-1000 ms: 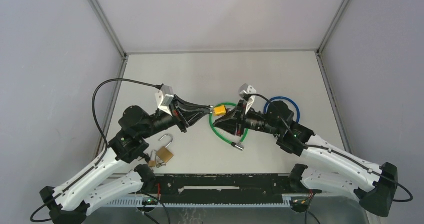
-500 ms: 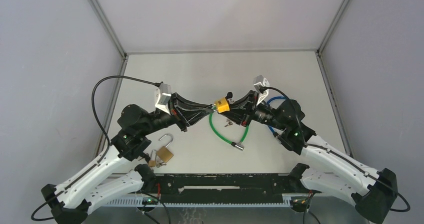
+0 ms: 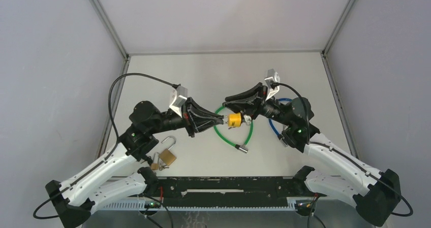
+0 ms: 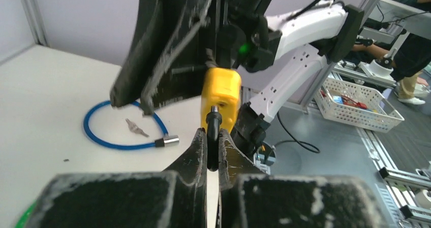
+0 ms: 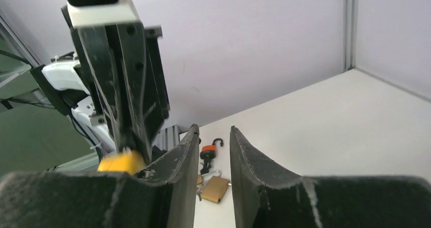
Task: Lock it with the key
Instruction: Lock the lock.
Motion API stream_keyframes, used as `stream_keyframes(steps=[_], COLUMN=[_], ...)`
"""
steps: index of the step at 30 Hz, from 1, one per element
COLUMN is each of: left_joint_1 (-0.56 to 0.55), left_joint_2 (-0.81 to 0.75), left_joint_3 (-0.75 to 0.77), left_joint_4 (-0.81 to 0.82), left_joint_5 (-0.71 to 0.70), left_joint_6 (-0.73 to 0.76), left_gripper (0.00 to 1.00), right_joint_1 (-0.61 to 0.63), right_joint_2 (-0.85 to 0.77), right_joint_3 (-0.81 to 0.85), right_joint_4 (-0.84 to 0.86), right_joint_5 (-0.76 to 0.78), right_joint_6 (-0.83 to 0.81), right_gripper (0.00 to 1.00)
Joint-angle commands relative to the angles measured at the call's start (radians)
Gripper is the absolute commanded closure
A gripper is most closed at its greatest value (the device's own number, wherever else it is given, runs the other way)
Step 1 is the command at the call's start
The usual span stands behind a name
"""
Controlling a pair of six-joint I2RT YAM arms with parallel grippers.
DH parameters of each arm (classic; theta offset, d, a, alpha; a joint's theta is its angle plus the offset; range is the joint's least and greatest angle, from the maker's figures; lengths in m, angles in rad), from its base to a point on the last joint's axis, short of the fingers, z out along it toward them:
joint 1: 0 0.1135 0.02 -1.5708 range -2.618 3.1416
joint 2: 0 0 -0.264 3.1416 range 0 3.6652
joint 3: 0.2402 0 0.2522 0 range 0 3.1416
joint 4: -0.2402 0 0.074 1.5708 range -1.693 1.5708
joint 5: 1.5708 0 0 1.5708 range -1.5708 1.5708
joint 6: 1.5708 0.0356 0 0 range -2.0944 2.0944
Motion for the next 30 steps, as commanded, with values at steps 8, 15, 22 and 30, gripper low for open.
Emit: stream_keyframes(steps=[8, 15, 22, 30], left_joint_1=[0.002, 0.007, 0.009, 0.012], left_joint_2=[-0.008, -0.014, -0.002, 0.011], left_joint_3=[0.038, 0.080, 0.107, 0.124], left_joint_4=[-0.010, -0.132, -0.089, -0.087], left_joint_5=[-0.048, -0.054, -0.059, -0.042], left_joint_6=[0.083, 0.205, 0.148, 0.148], left_gripper=[1.00, 1.00, 1.00, 1.00], right_joint_1=[-0.004, -0.047, -0.049, -0.016], right_joint_2=[-0.105, -0.288, -0.352, -0.264], right_joint_3=[0.085, 0.103, 0.104, 0.104], right_joint_4=[-0.152, -0.384, -0.546, -0.602], right_joint_5=[-0.030, 0.056, 0.024, -0.142], right_joint_6=[-0.072, -0.284, -0.442, -0.389], right_gripper=[0.65, 0.53, 0.34, 0.18])
